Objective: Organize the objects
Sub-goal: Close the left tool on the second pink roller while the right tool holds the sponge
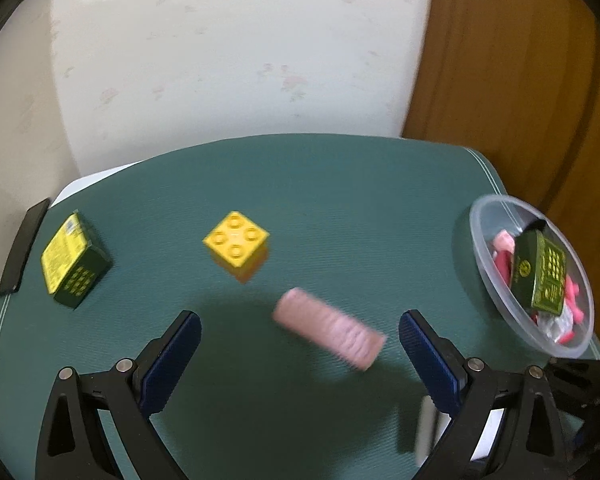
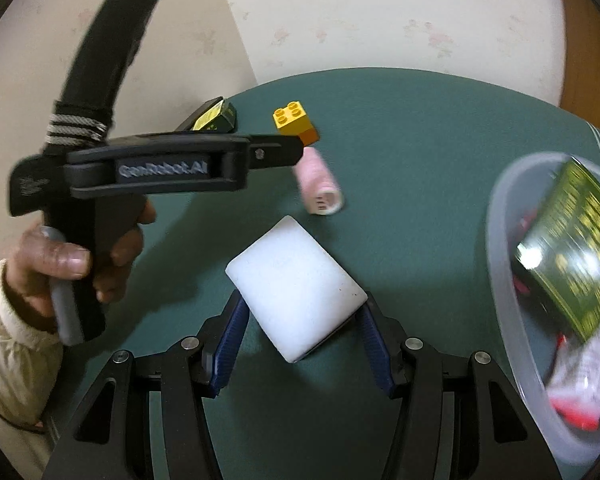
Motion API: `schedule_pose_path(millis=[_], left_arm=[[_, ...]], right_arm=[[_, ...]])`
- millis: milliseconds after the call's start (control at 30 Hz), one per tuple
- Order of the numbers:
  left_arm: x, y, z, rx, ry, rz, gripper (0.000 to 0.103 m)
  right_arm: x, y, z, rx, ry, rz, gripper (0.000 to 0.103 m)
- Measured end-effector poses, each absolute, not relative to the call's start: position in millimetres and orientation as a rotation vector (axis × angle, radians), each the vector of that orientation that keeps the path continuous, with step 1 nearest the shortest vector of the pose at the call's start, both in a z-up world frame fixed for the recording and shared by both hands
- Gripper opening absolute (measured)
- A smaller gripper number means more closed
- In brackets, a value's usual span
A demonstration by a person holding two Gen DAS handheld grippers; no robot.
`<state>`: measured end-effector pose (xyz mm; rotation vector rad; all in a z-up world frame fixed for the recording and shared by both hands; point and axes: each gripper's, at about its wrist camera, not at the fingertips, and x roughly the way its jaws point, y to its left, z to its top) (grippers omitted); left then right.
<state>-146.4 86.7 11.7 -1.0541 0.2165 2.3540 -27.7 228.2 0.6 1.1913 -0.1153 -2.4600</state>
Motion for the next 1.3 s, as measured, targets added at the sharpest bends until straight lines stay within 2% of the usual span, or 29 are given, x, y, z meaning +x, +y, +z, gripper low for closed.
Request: schedule_pose_path(millis=[200, 467, 567, 733, 833, 967, 1133, 1300], left_arm=[[-142, 101, -6, -1.049, 0.370, 2.297, 0.101], [-153, 105, -17, -1.097, 0.364, 2.281, 0.100], [-154, 104, -19, -1.103, 0.331, 2.253, 0.088], [-145, 108, -17, -1.074, 0.338, 2.216, 0.061], [-138, 109, -16, -1.066, 0.337, 2.212, 0.055], [-137, 110, -16, -1.069, 0.327, 2.211, 0.055], [-144, 115, -18, -1.092, 0.326, 2.224, 0.072], [-152, 115, -22, -1.143, 0.250, 2.236, 0.072]], right_arm=[[-9, 242, 2, 1.174, -0.174, -2.482, 0.056], [-12, 252, 3, 1.153, -0.259, -2.512, 0.056], [-10, 257, 4, 1.142, -0.281, -2.531, 0.056], [-6, 260, 6, 1.120, -0.302, -2.555, 0.056], [-4, 262, 7, 1.107, -0.319, -2.563, 0.056], [-6, 268, 7, 1.097, -0.353, -2.576, 0.056], [-5, 271, 7, 1.091, -0.358, -2.579, 0.056], [3, 272, 8, 1.088, -0.359, -2.580, 0.056]])
